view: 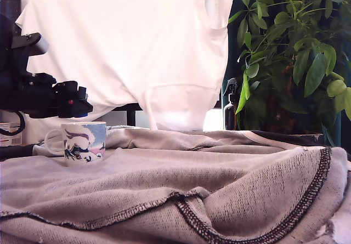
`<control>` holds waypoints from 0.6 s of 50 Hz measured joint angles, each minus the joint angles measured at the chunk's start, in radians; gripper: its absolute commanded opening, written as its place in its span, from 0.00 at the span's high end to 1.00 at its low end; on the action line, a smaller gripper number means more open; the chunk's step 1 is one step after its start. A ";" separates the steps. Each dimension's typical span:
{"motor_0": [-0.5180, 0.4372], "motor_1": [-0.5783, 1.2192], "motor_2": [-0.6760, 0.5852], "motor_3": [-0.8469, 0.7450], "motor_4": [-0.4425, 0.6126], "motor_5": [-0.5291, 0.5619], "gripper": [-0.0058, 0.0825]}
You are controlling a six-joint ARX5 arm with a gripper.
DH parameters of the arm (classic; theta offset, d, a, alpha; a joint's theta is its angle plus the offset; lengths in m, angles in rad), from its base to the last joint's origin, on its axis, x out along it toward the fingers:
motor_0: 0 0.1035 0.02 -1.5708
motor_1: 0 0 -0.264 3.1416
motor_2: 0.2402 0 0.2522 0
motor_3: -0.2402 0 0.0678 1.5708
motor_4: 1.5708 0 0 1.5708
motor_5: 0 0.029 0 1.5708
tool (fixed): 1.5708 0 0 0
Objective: Pick the blue coffee capsule and place it inside the blue coffee cup
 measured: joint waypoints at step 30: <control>0.001 0.000 0.022 -0.019 -0.004 0.000 0.42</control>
